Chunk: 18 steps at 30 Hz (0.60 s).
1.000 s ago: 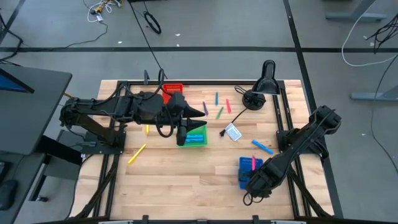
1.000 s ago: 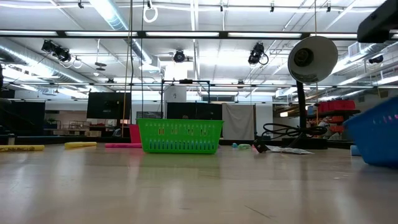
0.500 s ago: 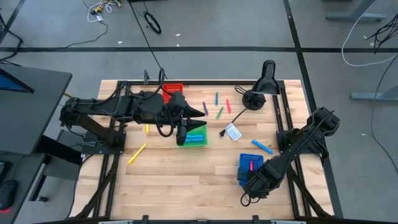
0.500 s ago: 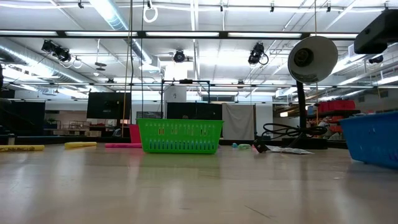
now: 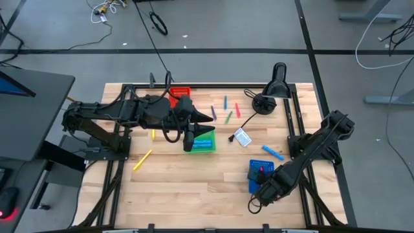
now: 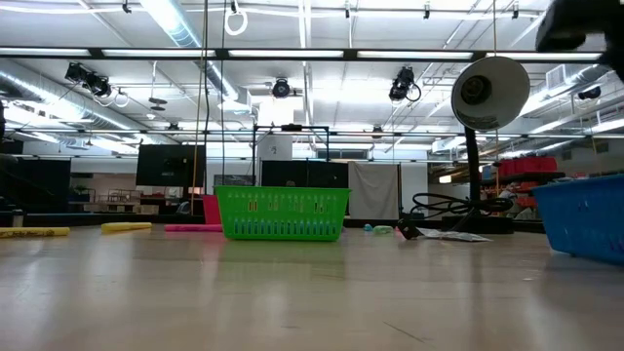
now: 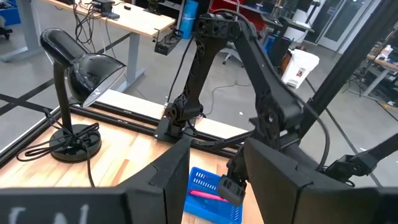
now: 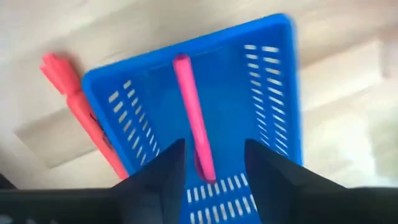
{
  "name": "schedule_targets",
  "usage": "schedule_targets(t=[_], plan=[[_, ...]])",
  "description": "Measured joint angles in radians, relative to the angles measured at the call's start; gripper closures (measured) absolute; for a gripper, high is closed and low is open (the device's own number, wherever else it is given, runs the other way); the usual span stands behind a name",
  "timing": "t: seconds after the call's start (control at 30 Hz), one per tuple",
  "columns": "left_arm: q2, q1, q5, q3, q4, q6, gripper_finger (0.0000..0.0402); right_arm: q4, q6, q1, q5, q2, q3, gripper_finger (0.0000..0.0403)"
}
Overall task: Pick & Place Markers
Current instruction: Put the large pink pen into the blue bin
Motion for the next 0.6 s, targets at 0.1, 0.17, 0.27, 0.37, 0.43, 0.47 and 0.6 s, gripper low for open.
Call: schedule_targets(t=[0.1, 0.17, 0.27, 0.37, 0.43, 0.47, 0.6], plan=[[0.000, 0.000, 0.000, 0.000, 0.000, 0.000, 0.0239, 0.009, 0.105, 0.000, 0.000, -0.047, 0.024, 0.0238], [0.000, 0.000, 0.000, 0.000, 0.000, 0.001, 0.0239, 0.039, 0.182, 0.000, 0.023, -0.090, 0.027, 0.0238], [0.000, 0.000, 0.000, 0.000, 0.000, 0.003, 0.0239, 0.124, 0.312, -0.001, 0.084, -0.156, 0.027, 0.0238], [0.000, 0.000, 0.000, 0.000, 0.001, 0.003, 0.0239, 0.222, 0.421, -0.002, 0.180, -0.225, 0.027, 0.0238], [0.000, 0.000, 0.000, 0.000, 0.001, 0.003, 0.0239, 0.289, 0.474, -0.002, 0.262, -0.267, 0.027, 0.0238], [0.000, 0.000, 0.000, 0.000, 0.002, 0.003, 0.0239, 0.325, 0.491, -0.002, 0.305, -0.288, 0.027, 0.0238], [0.000, 0.000, -0.001, 0.000, 0.003, 0.002, 0.0239, 0.513, 0.503, -0.010, 0.461, -0.362, 0.027, 0.0238]])
